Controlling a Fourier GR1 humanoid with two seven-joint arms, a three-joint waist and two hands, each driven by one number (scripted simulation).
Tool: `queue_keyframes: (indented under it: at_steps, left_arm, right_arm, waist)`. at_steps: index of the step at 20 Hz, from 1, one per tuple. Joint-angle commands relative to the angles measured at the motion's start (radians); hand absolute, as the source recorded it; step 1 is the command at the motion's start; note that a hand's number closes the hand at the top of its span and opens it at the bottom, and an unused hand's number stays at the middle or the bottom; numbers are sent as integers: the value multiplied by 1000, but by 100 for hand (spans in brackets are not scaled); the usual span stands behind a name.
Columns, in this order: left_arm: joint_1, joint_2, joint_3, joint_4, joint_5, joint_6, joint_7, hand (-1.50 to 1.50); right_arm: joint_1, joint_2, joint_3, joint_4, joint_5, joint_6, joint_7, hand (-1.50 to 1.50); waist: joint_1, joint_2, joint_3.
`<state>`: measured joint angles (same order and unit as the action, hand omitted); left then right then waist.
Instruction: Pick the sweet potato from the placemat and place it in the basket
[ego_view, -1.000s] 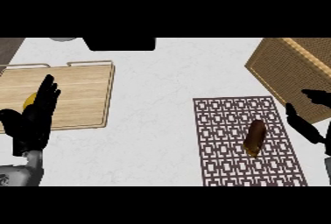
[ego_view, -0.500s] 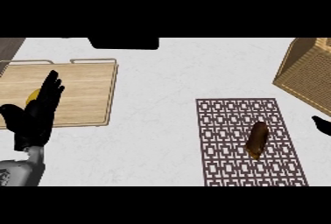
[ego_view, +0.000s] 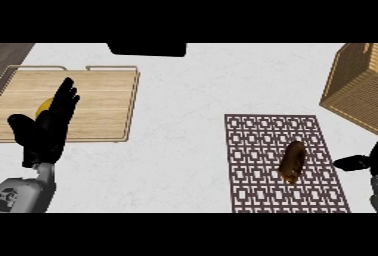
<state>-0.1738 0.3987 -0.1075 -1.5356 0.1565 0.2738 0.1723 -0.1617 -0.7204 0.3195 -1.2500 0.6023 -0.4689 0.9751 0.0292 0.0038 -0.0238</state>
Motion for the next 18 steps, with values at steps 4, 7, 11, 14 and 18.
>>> queue_keyframes:
  at_steps: [4,7,11,14,18]
  left_arm:
    - [17,-3,9,17,9,-11,-18,0]
    - [6,3,21,38,20,-25,-13,0]
    - [-20,15,54,58,28,-16,14,0]
    - [21,5,42,31,16,-16,-25,0]
    - [10,35,88,35,51,-51,-19,0]
  right_arm:
    - [-151,75,84,-161,37,302,422,-150]
    - [-220,129,101,-209,82,374,508,-150]
    - [-259,178,72,-267,179,424,511,-150]
    - [-240,253,38,-280,246,453,512,-150]
    - [-164,347,14,-306,360,445,512,-150]
  waist:
    - [2,-19,8]
    - [-12,-17,11]
    - [-48,-21,14]
    - [-47,-21,16]
    - [-48,-15,20]
